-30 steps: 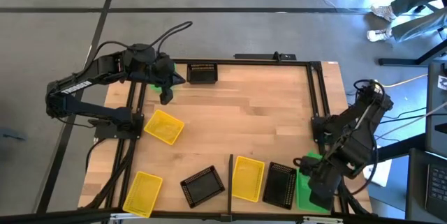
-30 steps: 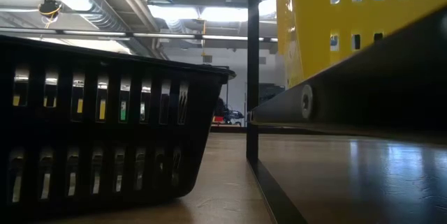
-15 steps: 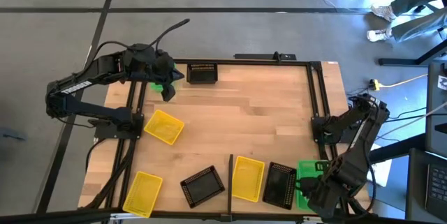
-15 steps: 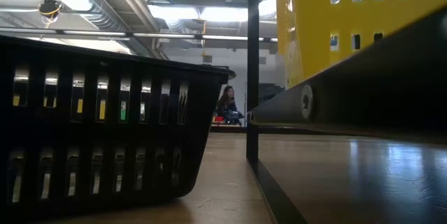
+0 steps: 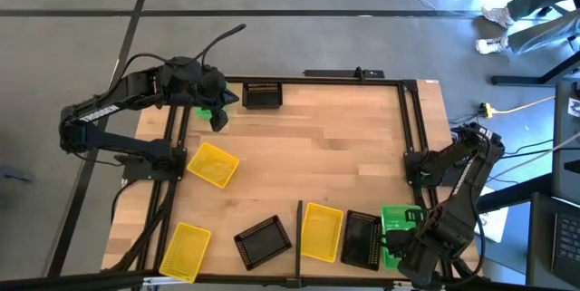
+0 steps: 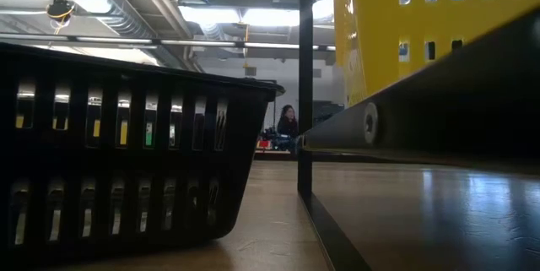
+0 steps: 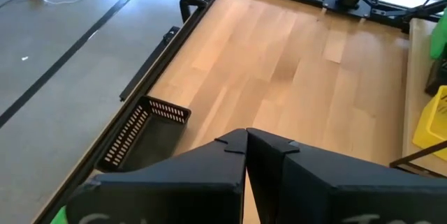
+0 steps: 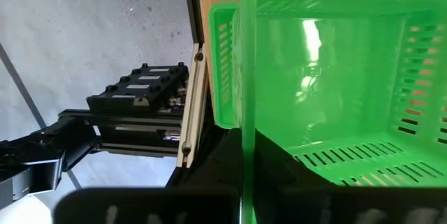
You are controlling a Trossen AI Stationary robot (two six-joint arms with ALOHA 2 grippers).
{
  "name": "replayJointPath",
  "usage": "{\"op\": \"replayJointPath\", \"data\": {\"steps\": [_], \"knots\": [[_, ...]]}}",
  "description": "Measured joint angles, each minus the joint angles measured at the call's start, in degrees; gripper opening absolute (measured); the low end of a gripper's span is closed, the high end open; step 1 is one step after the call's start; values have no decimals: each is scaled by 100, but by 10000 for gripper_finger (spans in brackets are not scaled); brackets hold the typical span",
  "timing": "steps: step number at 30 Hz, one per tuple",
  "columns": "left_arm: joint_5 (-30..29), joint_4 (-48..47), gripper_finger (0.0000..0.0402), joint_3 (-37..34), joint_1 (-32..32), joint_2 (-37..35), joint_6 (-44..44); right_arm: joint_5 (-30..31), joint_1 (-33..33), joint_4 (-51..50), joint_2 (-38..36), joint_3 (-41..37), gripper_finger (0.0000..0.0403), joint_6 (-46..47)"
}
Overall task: Stack baskets on shelf by color
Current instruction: Stack the right green bin on top of the green bin on the shelf, then stack the top black bin on top of the black bin on the shelf
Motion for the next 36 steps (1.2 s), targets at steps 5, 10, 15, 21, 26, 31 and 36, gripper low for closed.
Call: {"op": "replayJointPath", "data": {"steps": [5,10,15,21,26,31,36], "knots": [[0,0,0,0,0,0,0,-13,0,0,0,-2,37,-7],[0,0,0,0,0,0,0,33,0,-7,0,-2,62,-27],[0,0,0,2,0,0,0,34,0,-11,0,-2,68,-39],[1,0,0,2,0,0,0,-104,-52,-17,0,-2,68,110],[2,0,0,2,0,0,-2,-63,-276,-33,0,-2,52,497],[2,-3,0,2,0,0,-4,171,-639,-67,0,-2,10,734],[2,-5,0,2,0,0,-2,638,-1098,-86,-2,-2,8,761]]}}
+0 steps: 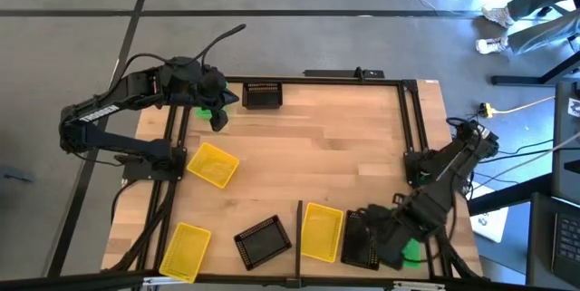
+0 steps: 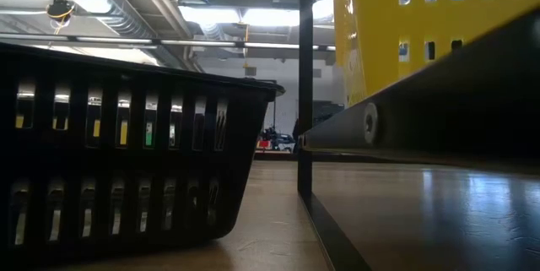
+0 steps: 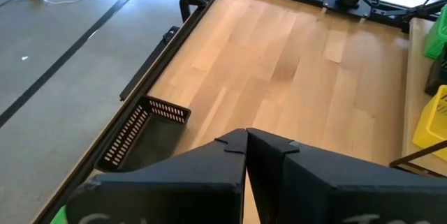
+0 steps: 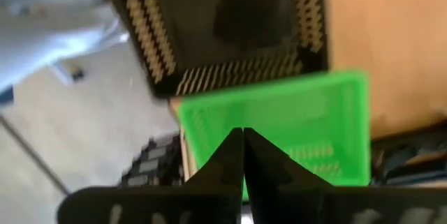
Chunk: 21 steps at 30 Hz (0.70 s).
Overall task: Stack baskets on shelf by color
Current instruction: Stack the top black bin on top of the black bin on the shelf
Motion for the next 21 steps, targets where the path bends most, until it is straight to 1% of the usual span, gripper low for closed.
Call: {"op": "replayJointPath", "data": {"steps": [8,13,16,21], "knots": [[-168,-3,0,-1,-2,0,-127,787,-785,-287,-11,0,4,-228],[-182,-21,0,0,2,0,-282,1082,-1271,-464,-13,0,2,-615],[-486,-28,0,-1,0,0,-379,1250,-1580,-566,-24,0,2,-795],[-1460,-26,0,2,83,67,-1070,1814,-2114,-704,-176,-1,2,-1005]]}}
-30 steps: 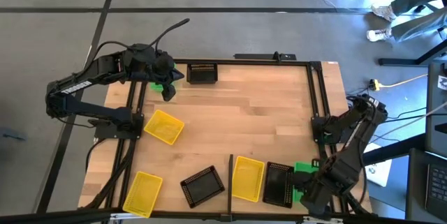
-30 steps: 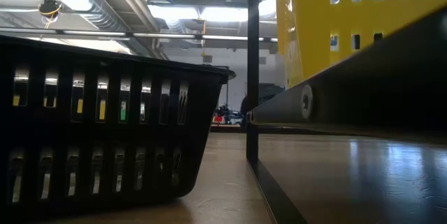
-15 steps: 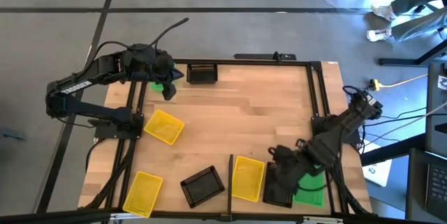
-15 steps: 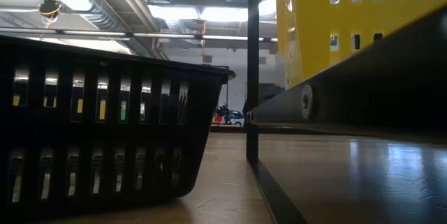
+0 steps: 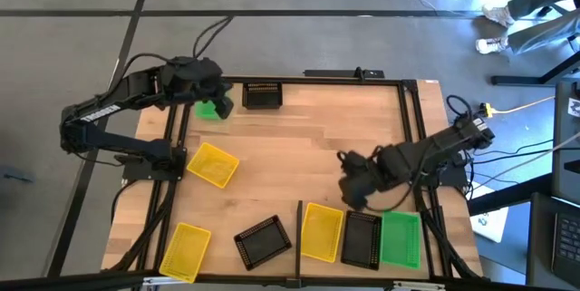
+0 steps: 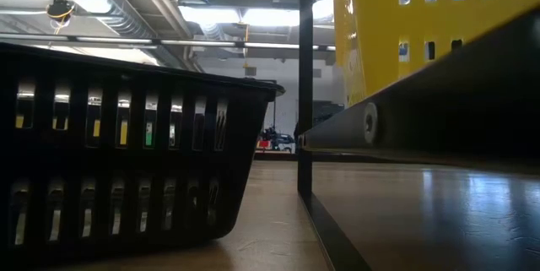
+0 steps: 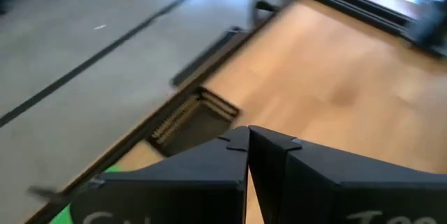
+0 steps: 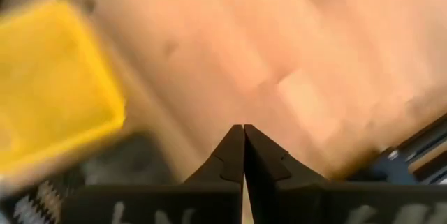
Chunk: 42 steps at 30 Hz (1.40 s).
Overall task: Stack baskets on shelf by color
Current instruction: Stack the top black bin on top of the black bin on the shelf
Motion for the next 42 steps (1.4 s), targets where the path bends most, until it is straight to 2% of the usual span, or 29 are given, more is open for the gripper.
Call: {"op": "replayJointPath", "data": {"steps": [7,11,15,17,19,24,35,42], "knots": [[-21,4,0,4,516,192,-937,1246,-741,-19,-433,-1,2,43],[5,15,0,4,869,504,-1567,1659,-1116,126,-707,-1,1,-34],[573,26,0,3,1331,902,-1569,1708,-1447,411,-948,-1,1,-422],[1010,26,0,0,1544,1122,-1325,1711,-1561,549,-1025,-1,1,-722],[1189,28,0,-2,1680,1322,-1018,1707,-1659,653,-1070,1,2,-984],[1196,28,1,-2,1731,1796,-349,1688,-1800,798,-1079,1,2,-1493],[888,44,34,-2,1729,2423,-528,1626,-1927,901,-1076,0,2,-1870],[865,203,32,-2,1729,2558,80,1628,-1927,901,-1075,1,2,-1866]]}}
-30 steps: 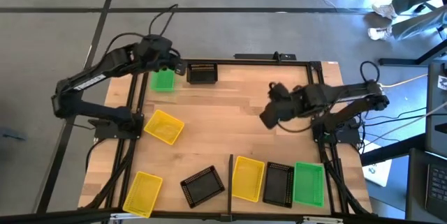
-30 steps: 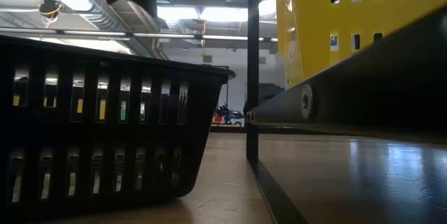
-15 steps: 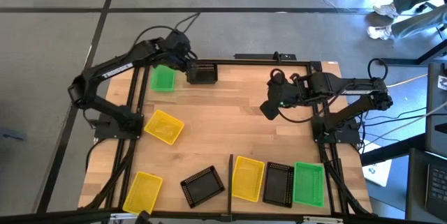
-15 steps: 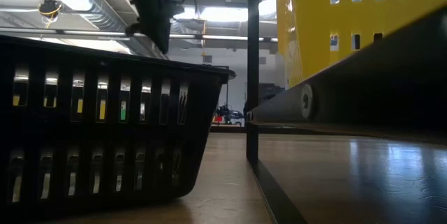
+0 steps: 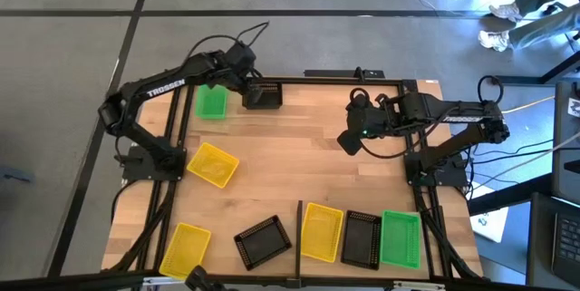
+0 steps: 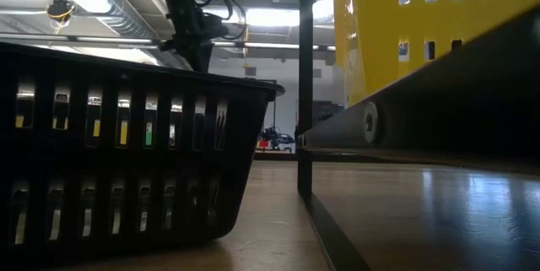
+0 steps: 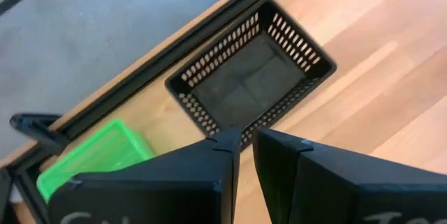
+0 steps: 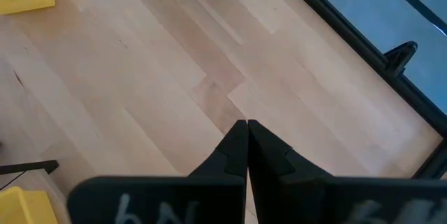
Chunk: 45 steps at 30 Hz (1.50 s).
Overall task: Stack baskets on shelf by color
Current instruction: Stack the top black bin on top of the black bin on the shelf
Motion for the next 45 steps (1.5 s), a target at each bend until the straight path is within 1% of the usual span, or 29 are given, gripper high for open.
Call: {"op": "replayJointPath", "data": {"steps": [4,8,11,20,23,24,25,29,30,32,35,37,41,45], "knots": [[5,175,35,0,-28,59,-36,0,0,-2,1,0,1,-5],[18,171,36,0,-31,53,266,0,0,0,3,0,2,-5],[21,171,38,0,-45,53,288,0,0,0,3,0,1,-5],[21,164,72,0,-44,53,289,0,0,0,3,0,2,-8],[21,166,77,0,-44,53,294,-8,0,1,3,0,1,-6],[19,166,78,0,-40,63,418,-37,0,9,3,0,1,4],[21,166,78,0,-28,83,731,-89,0,37,3,0,1,13],[53,25,74,0,34,201,2590,-338,0,280,3,0,1,1],[135,25,74,0,59,244,2957,-366,0,336,3,0,1,1],[536,17,74,0,117,368,3524,-389,0,419,3,0,1,-8],[1396,-21,74,0,199,593,4091,-352,0,528,3,0,1,-183],[1715,-13,74,0,221,734,4304,-354,0,686,3,0,0,-421],[1826,-13,74,0,229,994,4881,-453,0,984,3,0,0,-911],[1828,-9,74,0,229,1257,5391,-494,1,1086,3,0,0,-1081]]}}
